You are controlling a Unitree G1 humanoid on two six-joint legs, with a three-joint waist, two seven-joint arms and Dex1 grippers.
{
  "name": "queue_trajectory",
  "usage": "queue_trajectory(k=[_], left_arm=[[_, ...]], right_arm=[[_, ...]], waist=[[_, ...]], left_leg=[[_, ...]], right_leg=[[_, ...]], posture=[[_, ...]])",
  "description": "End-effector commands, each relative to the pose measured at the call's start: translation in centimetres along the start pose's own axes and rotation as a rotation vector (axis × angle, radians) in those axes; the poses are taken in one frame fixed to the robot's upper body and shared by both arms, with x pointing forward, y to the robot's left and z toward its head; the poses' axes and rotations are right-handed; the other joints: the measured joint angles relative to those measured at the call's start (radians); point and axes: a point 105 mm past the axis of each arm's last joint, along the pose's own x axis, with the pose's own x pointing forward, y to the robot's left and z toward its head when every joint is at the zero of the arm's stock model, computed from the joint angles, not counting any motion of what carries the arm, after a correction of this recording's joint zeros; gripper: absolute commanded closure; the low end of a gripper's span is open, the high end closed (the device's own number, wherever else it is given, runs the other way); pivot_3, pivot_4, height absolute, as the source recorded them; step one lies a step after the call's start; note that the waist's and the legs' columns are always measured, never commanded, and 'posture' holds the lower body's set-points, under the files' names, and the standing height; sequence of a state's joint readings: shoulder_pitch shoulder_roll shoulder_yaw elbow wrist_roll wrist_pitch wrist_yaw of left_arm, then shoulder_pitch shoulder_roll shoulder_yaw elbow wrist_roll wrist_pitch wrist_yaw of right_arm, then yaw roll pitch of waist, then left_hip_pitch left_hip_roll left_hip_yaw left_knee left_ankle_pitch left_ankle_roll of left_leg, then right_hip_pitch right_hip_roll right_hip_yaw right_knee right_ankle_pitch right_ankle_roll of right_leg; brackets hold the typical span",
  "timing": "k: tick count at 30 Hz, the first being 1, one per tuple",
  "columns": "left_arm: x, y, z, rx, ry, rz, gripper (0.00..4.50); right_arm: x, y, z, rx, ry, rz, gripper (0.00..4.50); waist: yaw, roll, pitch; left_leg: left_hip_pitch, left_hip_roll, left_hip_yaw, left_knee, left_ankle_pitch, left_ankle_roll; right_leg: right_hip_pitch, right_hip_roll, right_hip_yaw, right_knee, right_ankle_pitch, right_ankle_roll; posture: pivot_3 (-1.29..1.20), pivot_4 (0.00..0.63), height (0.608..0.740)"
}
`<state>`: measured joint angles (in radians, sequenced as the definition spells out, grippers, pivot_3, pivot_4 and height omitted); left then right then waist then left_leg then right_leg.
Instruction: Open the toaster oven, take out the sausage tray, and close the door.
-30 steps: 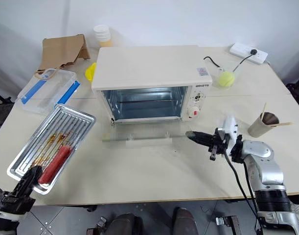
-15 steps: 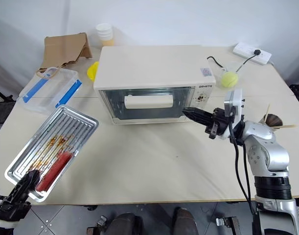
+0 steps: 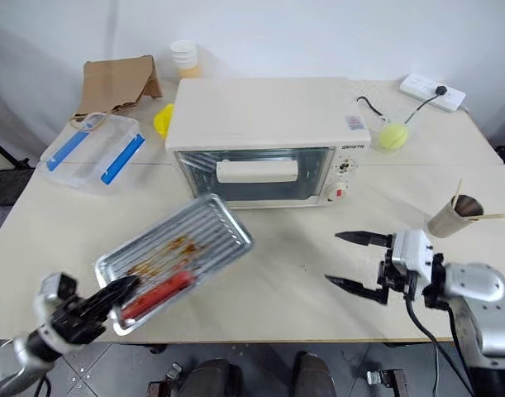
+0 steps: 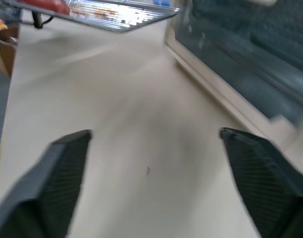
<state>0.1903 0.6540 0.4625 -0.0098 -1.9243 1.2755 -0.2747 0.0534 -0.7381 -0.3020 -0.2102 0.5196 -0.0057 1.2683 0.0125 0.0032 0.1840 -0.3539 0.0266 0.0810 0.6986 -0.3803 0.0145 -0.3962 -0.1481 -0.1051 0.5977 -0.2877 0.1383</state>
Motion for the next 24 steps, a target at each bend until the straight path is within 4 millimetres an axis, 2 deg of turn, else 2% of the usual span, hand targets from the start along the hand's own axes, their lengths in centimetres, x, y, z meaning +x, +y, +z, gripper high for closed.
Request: queue_trajectory(k=[1,6,14,24], left_arm=[[2.0,0.5,-0.1,0.018,0.092,0.013,4.50],[5.1,2.5,-1.0,0.053,0.287,0.087,4.50],[10.3,3.8,-2.1,0.087,0.469,0.098,4.50],[13.0,5.0,-3.1,0.038,0.588,0.205,4.50]], right_arm=[[-0.9,0.0,1.6,-0.066,0.000,-0.029,0.03],[-2.0,1.0,2.0,-0.021,0.027,-0.075,0.03],[-3.1,3.4,2.4,0.031,0.067,-0.145,0.03],[-3.2,4.3,2.8,0.043,0.076,-0.187,0.03]], waist=[[-0.001,0.000,0.000],[0.003,0.002,-0.001],[0.061,0.011,-0.006],[0.072,0.014,-0.008]], left_leg=[[0.000,-0.001,0.000,0.000,0.000,0.000],[0.002,-0.002,0.001,0.000,0.000,-0.001],[0.002,-0.011,0.004,0.001,0.005,0.003],[0.002,-0.014,-0.004,0.001,0.007,0.006]], right_leg=[[0.000,0.001,0.000,0.001,0.000,0.000],[0.000,0.003,-0.001,0.003,0.000,0.000],[0.004,-0.003,0.003,-0.003,0.002,0.004],[0.007,-0.005,0.006,-0.006,0.007,0.006]], posture=[[0.00,0.150,0.740],[0.00,0.150,0.740],[0.00,0.150,0.740],[0.00,0.150,0.740]])
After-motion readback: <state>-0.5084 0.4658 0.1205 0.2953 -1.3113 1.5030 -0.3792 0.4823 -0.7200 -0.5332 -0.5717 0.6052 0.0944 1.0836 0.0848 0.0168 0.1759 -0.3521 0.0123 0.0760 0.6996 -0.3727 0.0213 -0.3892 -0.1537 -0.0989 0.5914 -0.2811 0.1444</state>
